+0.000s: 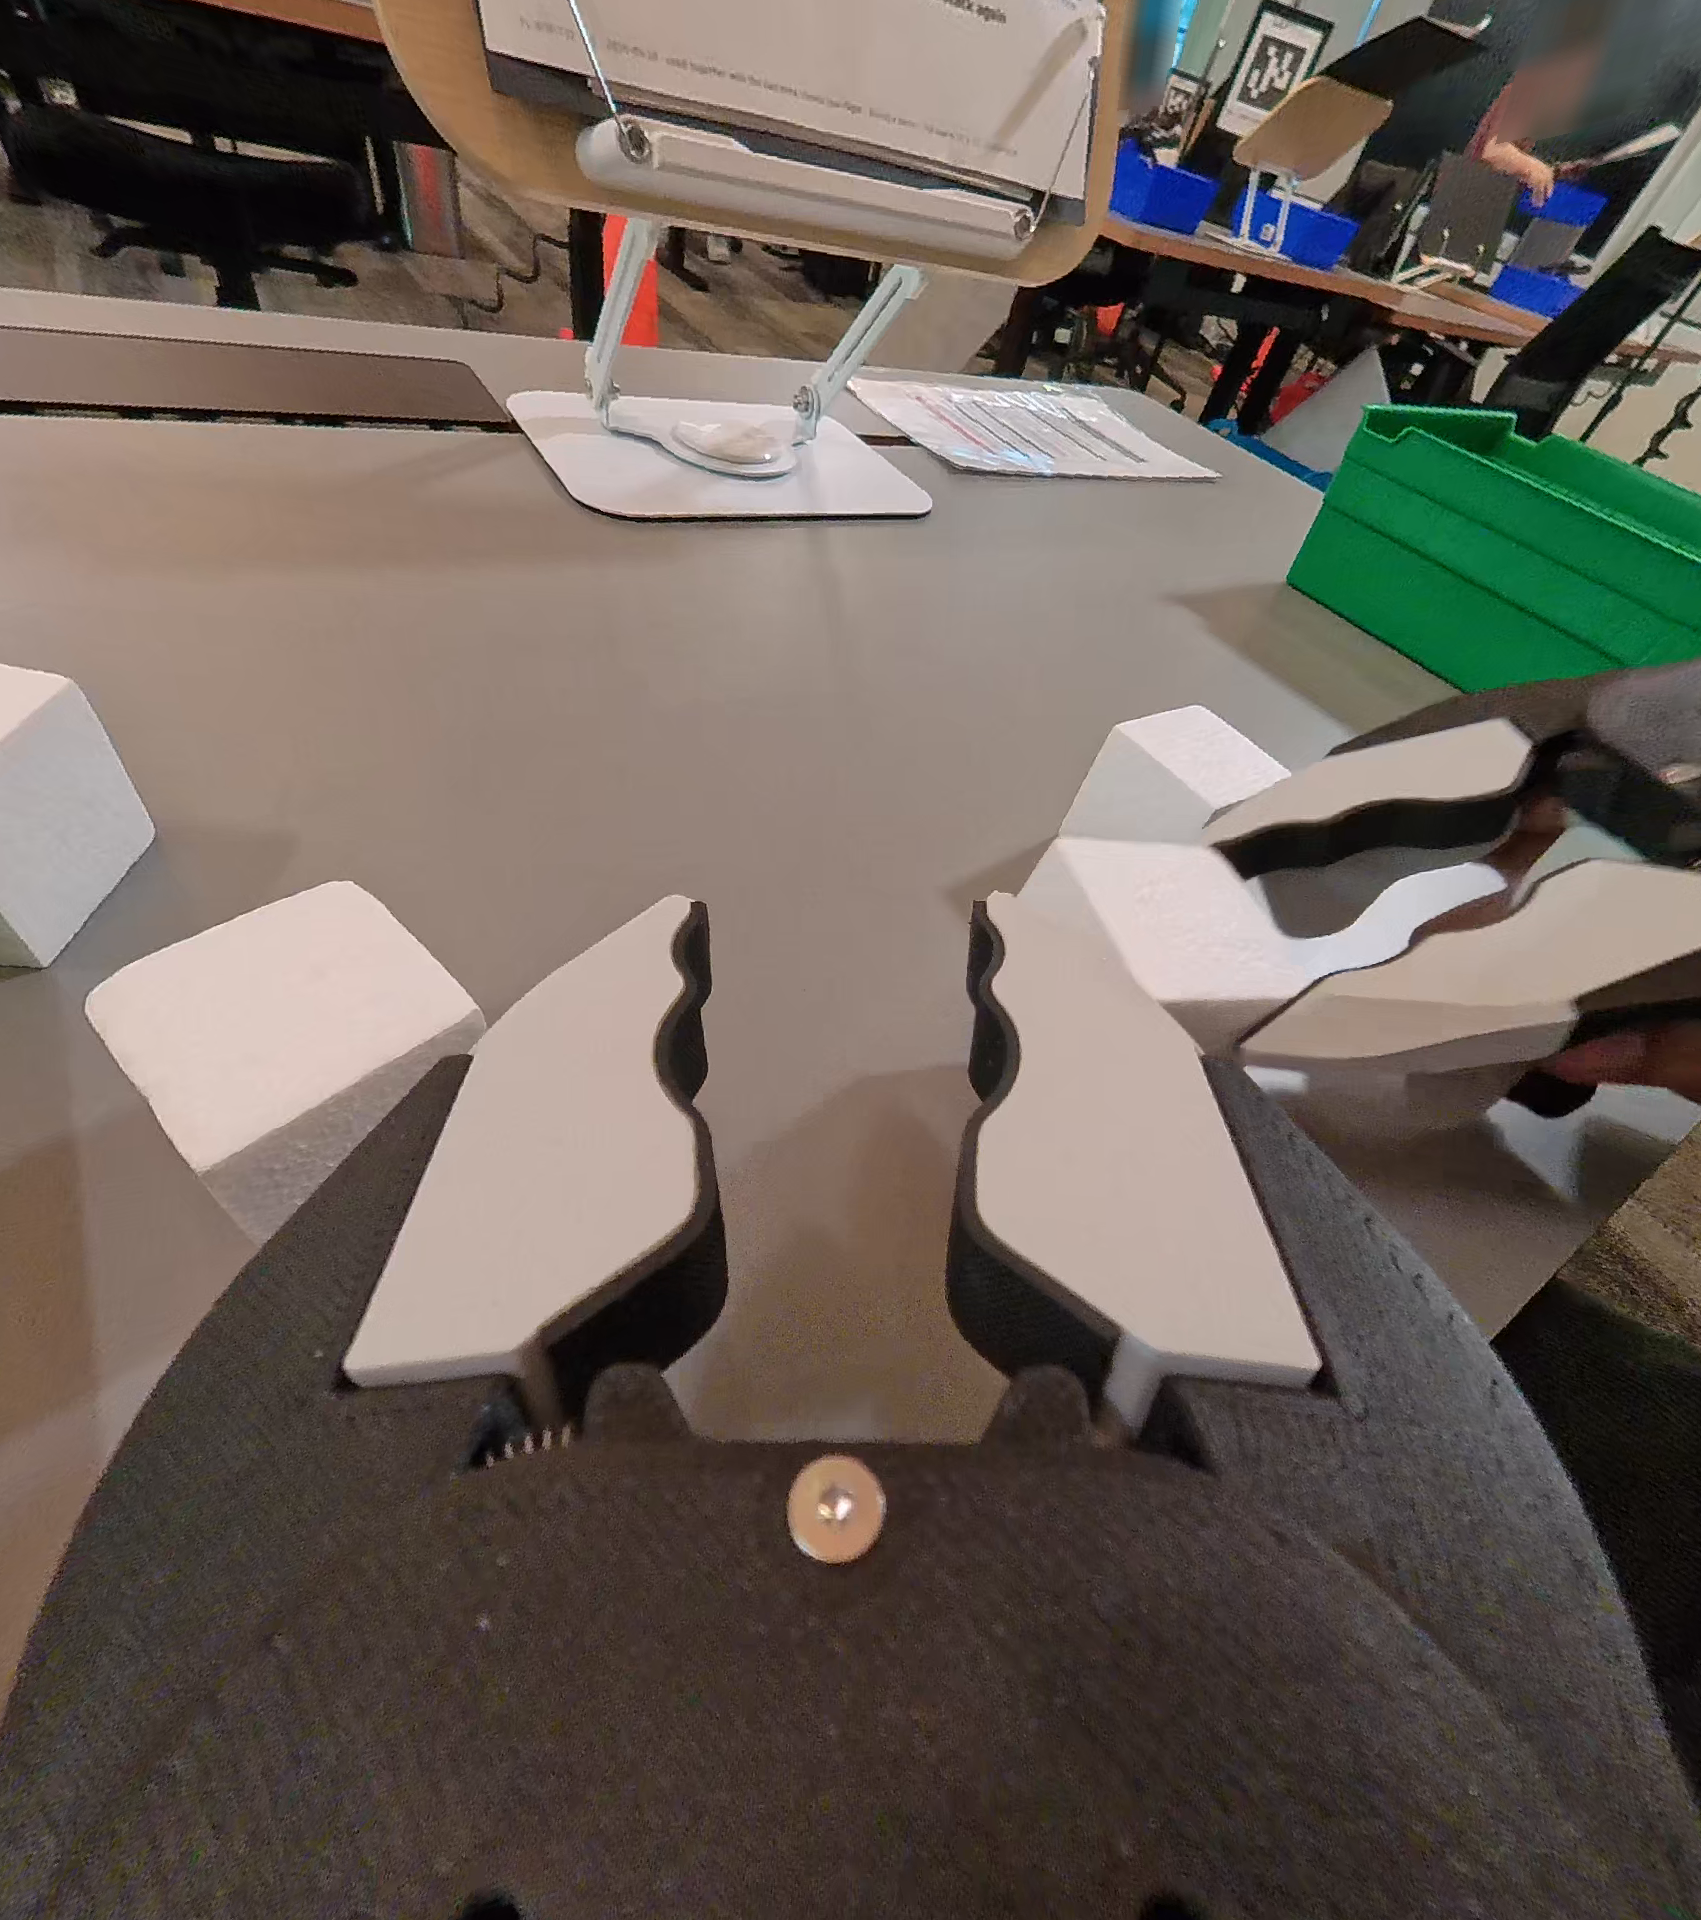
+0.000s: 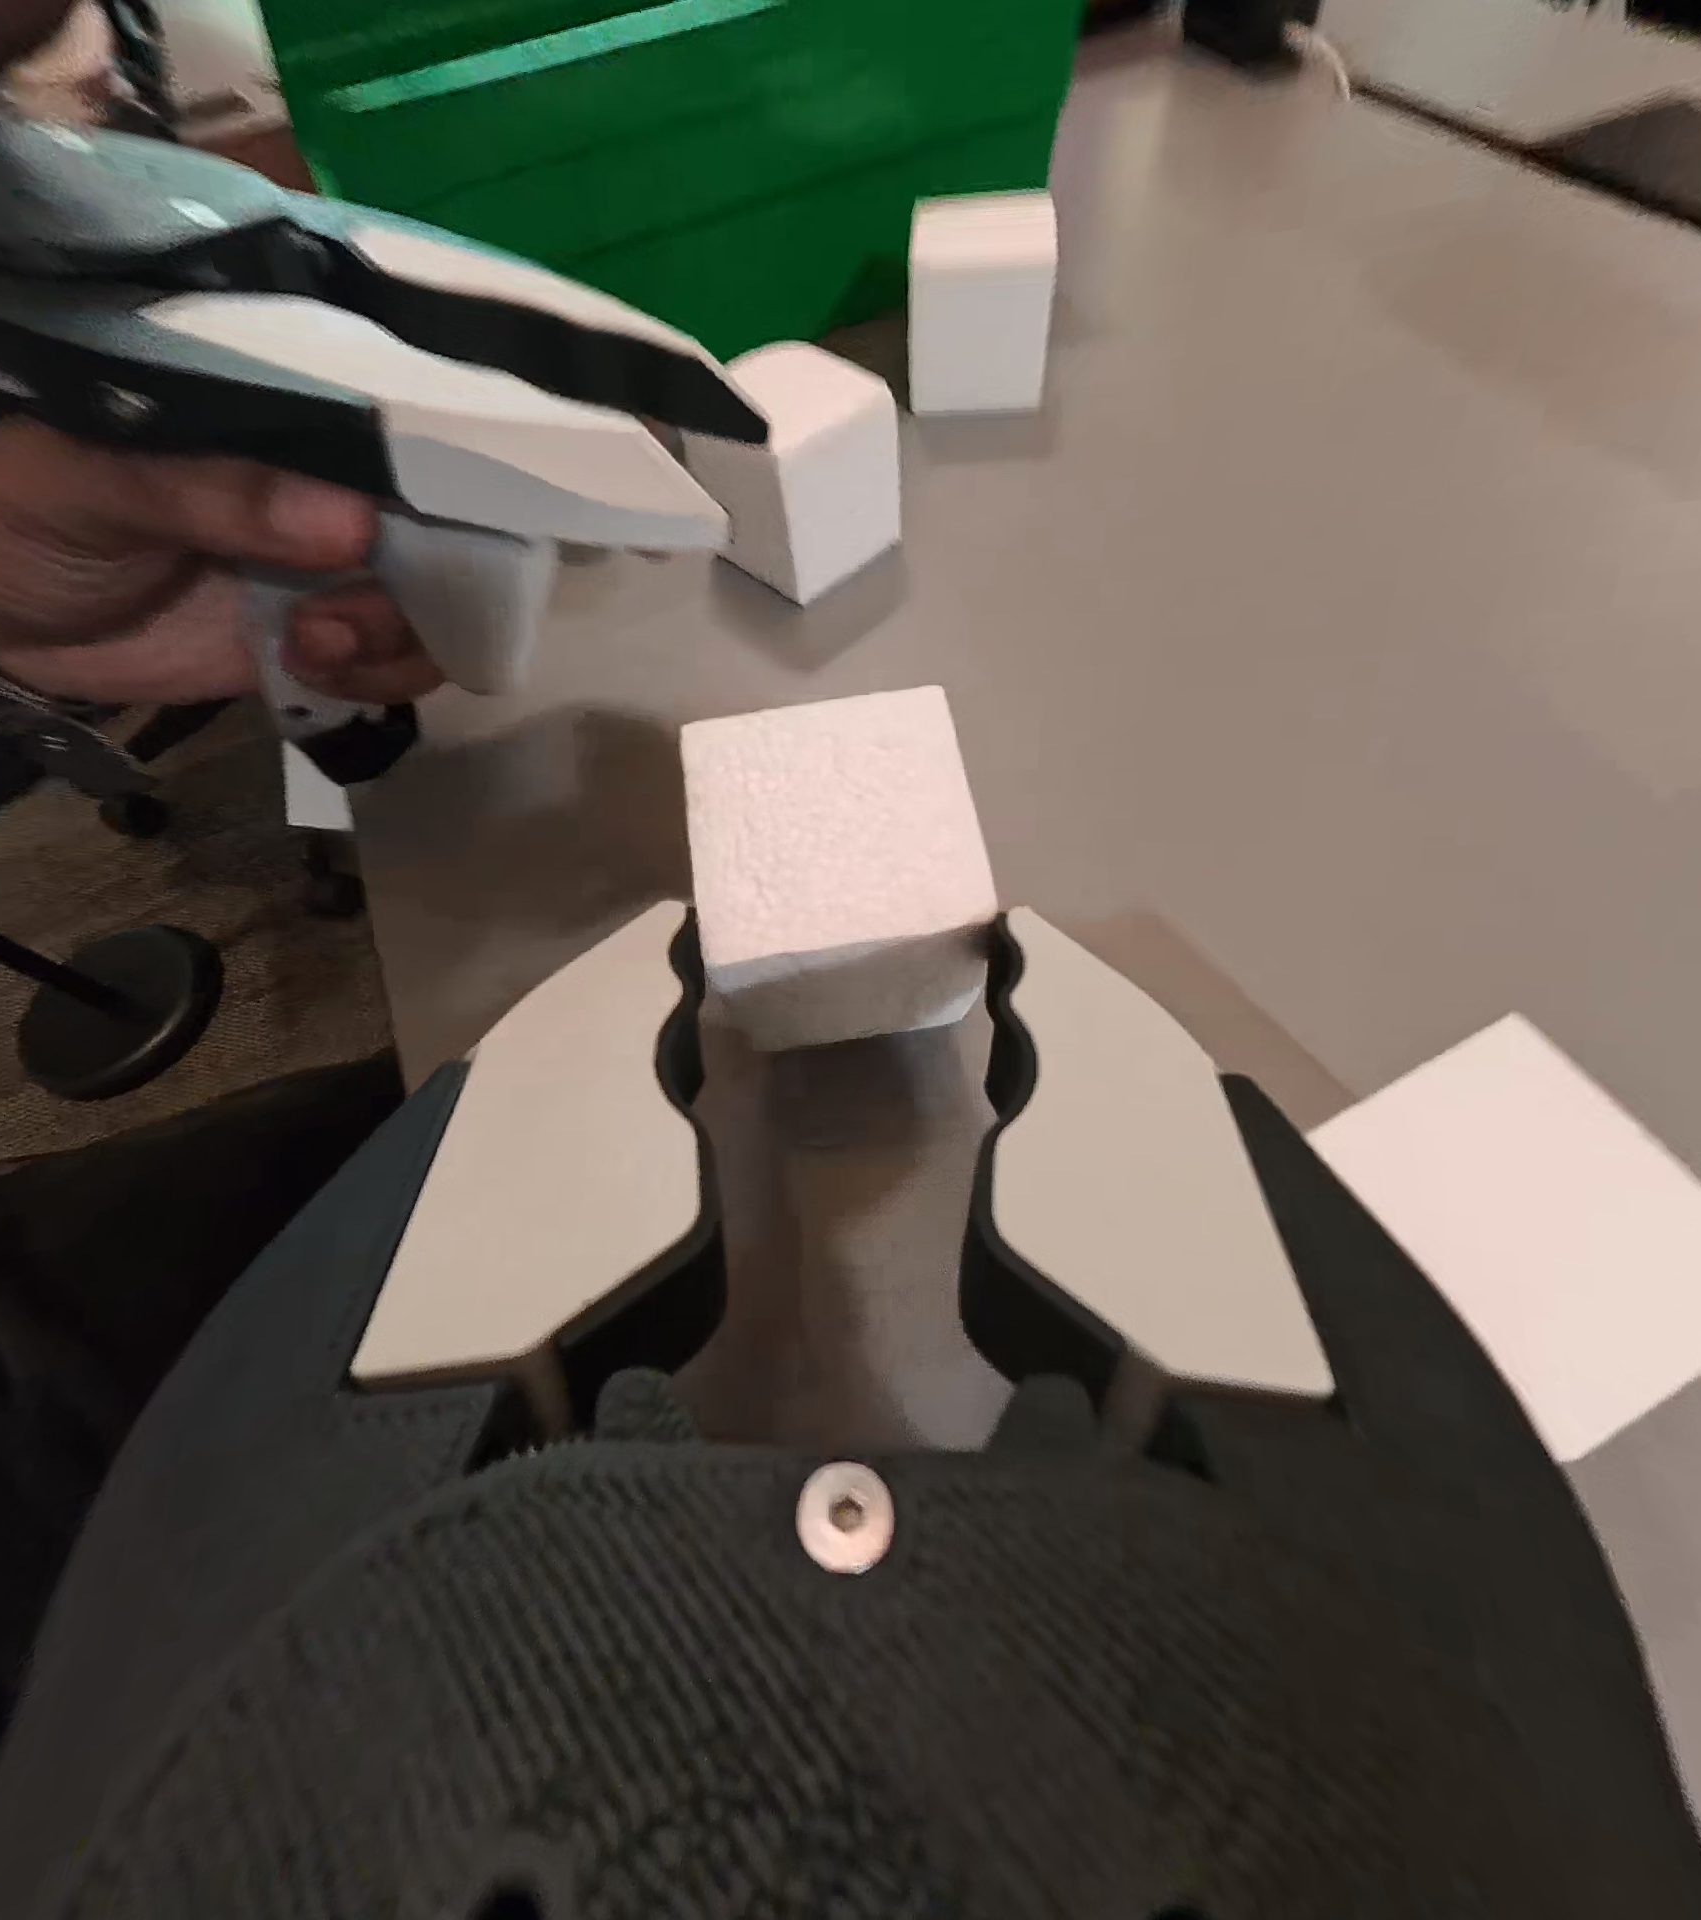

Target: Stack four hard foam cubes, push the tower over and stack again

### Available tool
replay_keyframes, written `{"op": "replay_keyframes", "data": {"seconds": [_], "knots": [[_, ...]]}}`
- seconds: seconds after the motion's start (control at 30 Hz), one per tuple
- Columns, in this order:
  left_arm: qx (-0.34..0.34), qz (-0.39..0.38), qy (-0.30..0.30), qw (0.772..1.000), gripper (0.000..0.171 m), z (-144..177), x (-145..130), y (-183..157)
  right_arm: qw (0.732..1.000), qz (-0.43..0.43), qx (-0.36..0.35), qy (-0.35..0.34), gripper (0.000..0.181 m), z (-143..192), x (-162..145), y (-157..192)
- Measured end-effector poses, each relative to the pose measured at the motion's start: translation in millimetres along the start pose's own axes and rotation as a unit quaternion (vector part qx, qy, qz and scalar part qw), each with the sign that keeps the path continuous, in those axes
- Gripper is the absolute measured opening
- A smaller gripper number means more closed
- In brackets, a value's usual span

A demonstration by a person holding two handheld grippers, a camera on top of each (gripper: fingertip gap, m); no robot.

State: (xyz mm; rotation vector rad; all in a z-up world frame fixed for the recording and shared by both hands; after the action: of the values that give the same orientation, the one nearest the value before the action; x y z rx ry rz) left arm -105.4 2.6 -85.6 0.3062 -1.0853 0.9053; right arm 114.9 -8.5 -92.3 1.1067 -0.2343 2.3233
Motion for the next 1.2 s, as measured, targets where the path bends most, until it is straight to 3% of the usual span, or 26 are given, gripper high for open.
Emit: {"op": "replay_keyframes", "data": {"seconds": [0.17, 0.3, 0.43, 0.53, 0.7, 0.9, 1.2], "knots": [[0.003, 0.004, -0.004, 1.0, 0.048, 1.2, 0.9, 1.9, 0.994, 0.041, 0.027, -0.093, 0.053, 39.0, 13.7, -13.3], [-0.003, 0.011, -0.009, 1.0, 0.047, 1.2, 1.6, 1.2, 0.99, 0.024, 0.053, -0.132, 0.053, 73.3, 17.5, -58.6], [-0.001, -0.001, -0.003, 1.0, 0.047, -0.3, 0.5, -0.9, 0.99, 0.033, 0.075, -0.117, 0.053, 91.3, 7.1, -114.1], [0.0, -0.004, -0.002, 1.0, 0.047, -0.4, 0.6, -1.4, 0.993, 0.057, 0.074, -0.076, 0.053, 90.1, -5.5, -135.7], [-0.001, 0.003, -0.004, 1.0, 0.047, -1.1, 1.1, 0.8, 0.989, 0.076, 0.118, -0.05, 0.053, 84.3, -6.3, -143.0], [-0.004, 0.0, 0.005, 1.0, 0.047, -3.4, 0.2, -0.3, 0.983, 0.138, 0.115, 0.033, 0.053, 77.9, -0.6, -143.2], [-0.001, 0.001, 0.009, 1.0, 0.047, -4.5, -0.1, 1.2, 0.976, 0.168, 0.127, 0.056, 0.053, 72.7, 9.1, -130.4]]}}
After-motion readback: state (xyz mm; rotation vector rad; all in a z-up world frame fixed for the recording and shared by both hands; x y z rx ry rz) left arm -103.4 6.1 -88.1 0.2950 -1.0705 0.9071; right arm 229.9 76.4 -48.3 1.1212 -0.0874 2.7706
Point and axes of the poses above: each gripper's, where its closed fingertips meet, z back along the fingers, x out of its top, y = z × x across the jaws, the point moved 10 cm from there along z, back along the fingers, and after that the axes turned 13 degrees about y, right-handed, at the moved point
